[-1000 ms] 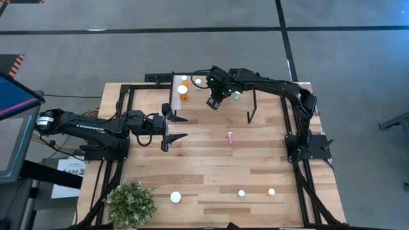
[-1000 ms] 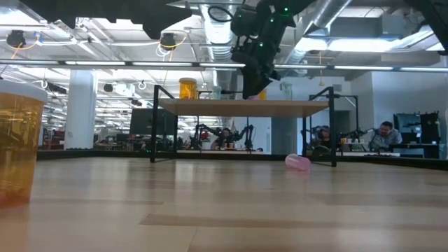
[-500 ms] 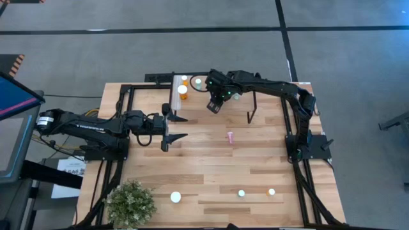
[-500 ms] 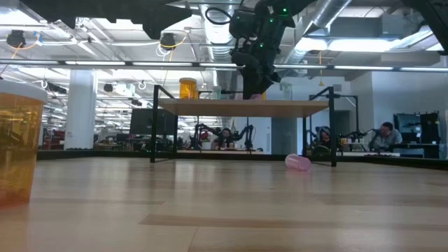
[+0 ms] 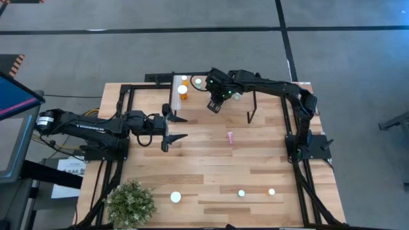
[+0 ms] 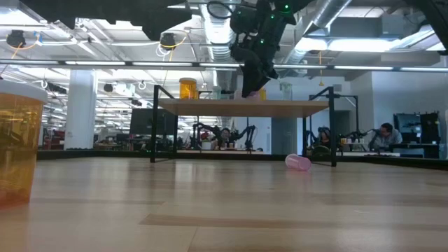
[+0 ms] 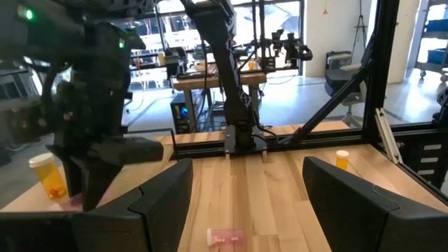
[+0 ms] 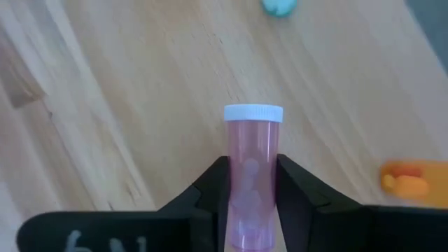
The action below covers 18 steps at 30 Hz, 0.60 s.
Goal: Pick and place medicine bottles onto shelf by color
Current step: Put the pink small pill bottle on the shelf
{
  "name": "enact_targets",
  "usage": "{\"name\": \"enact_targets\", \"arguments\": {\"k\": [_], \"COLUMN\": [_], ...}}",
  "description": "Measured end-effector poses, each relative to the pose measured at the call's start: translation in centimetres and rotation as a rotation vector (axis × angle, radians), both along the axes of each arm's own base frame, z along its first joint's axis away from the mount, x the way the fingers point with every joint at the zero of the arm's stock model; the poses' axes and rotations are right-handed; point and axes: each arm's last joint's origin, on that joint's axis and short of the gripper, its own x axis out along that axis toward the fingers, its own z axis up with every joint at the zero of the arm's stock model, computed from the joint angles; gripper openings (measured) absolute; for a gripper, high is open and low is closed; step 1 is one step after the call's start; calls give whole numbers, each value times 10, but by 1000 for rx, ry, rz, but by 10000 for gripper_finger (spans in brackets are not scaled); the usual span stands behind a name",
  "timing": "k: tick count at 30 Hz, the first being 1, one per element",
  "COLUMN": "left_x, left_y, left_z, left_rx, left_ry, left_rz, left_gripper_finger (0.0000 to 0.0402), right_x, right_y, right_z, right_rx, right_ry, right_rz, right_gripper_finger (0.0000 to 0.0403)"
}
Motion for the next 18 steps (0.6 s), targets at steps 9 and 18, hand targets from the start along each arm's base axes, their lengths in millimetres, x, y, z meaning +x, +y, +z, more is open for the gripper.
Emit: {"name": "enact_targets", "arguments": {"k": [9, 18], "left_x": [0, 0], "left_y": [0, 0], "left_z": [0, 1], "left_rx": [-1, -58], "left_ry": [-1, -15], "left_rz": [0, -2], "left_gripper_finger": [261, 261], "right_x": [-8, -23], "right_y": [26, 80], "right_z": [44, 63], "right_rx": [-60, -163], "right_ry": [-170, -435], "right_rz": [57, 219], "right_gripper_finger": [111, 110]}}
